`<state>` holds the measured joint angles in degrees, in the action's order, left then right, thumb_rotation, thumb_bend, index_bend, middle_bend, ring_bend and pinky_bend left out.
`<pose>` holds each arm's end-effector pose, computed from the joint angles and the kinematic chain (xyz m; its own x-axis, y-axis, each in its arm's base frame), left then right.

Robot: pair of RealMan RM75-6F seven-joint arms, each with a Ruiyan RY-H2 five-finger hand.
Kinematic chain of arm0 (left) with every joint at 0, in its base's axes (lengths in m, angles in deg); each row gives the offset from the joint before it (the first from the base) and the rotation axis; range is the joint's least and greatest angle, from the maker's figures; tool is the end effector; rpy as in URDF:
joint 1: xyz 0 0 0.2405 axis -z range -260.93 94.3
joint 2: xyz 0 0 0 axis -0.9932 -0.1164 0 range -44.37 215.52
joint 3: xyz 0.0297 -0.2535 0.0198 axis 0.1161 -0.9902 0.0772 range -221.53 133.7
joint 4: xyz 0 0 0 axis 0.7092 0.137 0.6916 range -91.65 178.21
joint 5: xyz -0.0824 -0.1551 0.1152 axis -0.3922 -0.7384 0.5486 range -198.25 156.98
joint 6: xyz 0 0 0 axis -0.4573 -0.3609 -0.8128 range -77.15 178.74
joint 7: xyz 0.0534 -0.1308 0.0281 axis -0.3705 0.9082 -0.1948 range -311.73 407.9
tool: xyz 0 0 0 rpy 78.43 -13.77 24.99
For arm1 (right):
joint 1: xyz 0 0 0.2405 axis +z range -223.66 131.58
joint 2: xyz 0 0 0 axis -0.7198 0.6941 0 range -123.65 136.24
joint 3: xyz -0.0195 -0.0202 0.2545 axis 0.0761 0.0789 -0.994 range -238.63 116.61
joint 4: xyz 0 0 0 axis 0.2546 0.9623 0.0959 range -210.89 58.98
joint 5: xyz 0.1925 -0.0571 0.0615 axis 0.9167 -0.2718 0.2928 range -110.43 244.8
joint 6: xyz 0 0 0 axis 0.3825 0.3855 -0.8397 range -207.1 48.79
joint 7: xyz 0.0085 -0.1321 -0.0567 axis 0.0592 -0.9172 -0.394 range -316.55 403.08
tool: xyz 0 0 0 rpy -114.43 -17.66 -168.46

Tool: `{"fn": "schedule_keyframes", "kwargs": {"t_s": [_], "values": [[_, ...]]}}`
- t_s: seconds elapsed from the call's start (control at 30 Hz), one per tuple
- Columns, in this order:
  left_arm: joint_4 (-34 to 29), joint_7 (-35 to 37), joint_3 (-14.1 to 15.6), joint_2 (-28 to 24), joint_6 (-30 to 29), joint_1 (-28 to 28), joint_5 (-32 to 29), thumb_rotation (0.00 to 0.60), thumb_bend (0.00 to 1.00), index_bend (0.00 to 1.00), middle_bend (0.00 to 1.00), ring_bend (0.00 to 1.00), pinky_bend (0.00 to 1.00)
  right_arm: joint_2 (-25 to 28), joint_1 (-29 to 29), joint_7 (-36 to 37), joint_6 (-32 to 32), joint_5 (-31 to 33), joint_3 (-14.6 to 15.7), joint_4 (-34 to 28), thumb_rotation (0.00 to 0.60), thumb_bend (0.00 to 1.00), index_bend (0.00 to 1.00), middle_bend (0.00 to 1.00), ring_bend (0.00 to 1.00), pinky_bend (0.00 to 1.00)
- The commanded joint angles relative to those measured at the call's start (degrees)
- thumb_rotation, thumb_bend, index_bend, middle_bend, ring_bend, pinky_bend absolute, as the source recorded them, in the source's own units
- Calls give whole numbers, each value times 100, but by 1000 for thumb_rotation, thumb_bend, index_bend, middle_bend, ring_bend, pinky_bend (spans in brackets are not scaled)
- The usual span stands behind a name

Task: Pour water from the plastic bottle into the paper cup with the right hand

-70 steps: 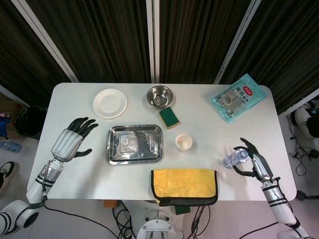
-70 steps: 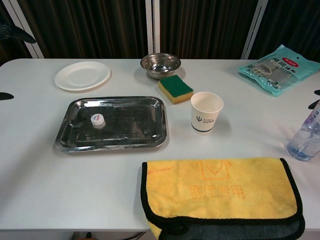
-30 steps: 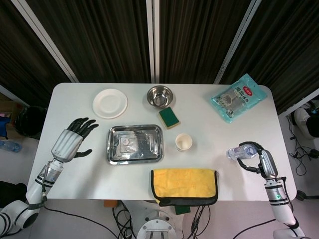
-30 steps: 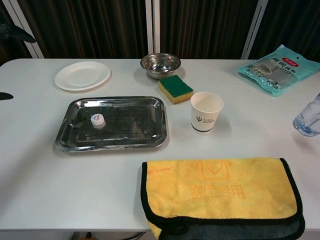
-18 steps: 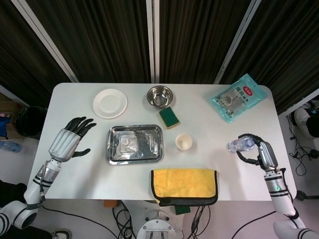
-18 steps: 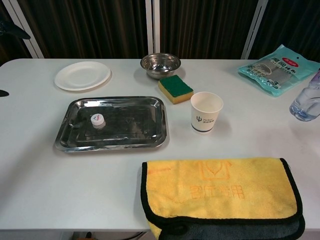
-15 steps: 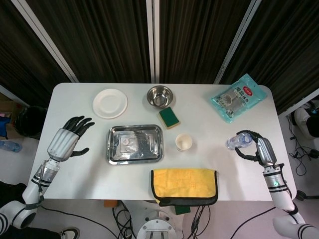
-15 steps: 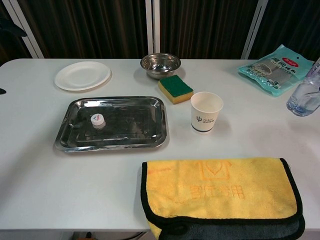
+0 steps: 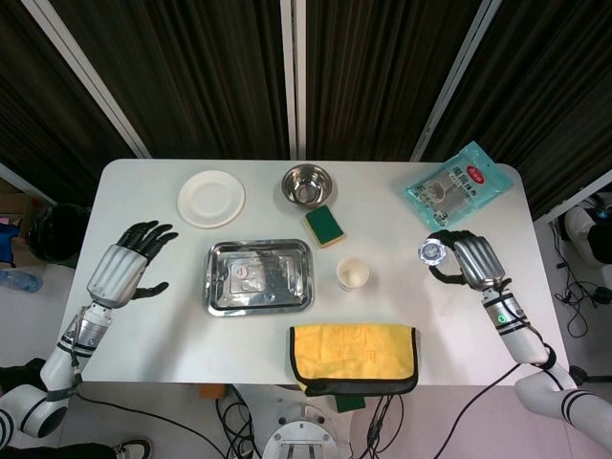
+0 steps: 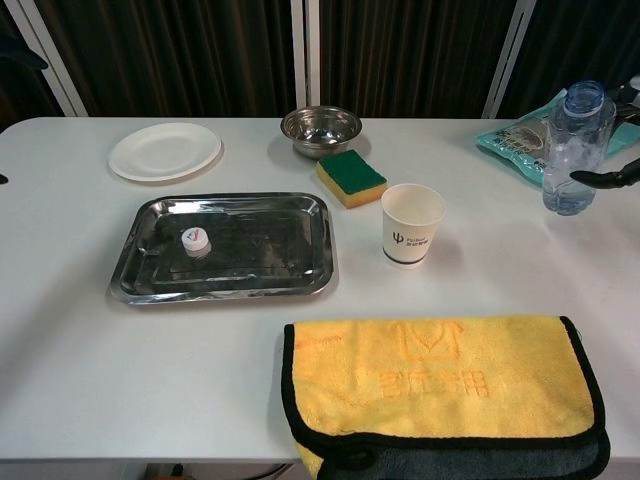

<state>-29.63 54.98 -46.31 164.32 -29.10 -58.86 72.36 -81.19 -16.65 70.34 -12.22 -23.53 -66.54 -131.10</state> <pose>-0.2607 0.2844 0.0858 0.3926 -0.0252 0.9194 0.8364 -0.4059 -0.3683 -0.2869 -0.3373 0.0528 0.2513 -0.1605 0.9545 -0.9297 -0.3142 0.1920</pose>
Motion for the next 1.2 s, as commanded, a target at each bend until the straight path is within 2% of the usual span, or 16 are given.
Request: {"fn": "schedule_keyframes", "kwargs": {"t_s": [0.03,0.2,0.33,0.8,1.2], "values": [[2,7,-3,-4,-6,-2,-1,600,91,180,155,111,152,-83,73,-17,-49,-3,19,32,600,702,739,564,405,389],[17,35,-7,-26,-27,-16,-6,600,91,180,155,111,152,-176,157,47,-105,40,29,52,600,705,739,564,405,390],[32,69,-14,-32,-44,-28,-17,600,91,180,155,111,151,-217,282,-173,-101,-80,87,95,600,702,739,564,405,391],[112,189,-16,-34,-136,-86,-15,600,90,180,155,111,151,-389,717,-1470,-154,-403,243,268,600,695,739,564,405,391],[250,404,-14,8,-129,-108,-50,600,90,180,155,111,151,-284,984,-2314,-430,-343,240,-17,600,695,739,564,405,396]]}}
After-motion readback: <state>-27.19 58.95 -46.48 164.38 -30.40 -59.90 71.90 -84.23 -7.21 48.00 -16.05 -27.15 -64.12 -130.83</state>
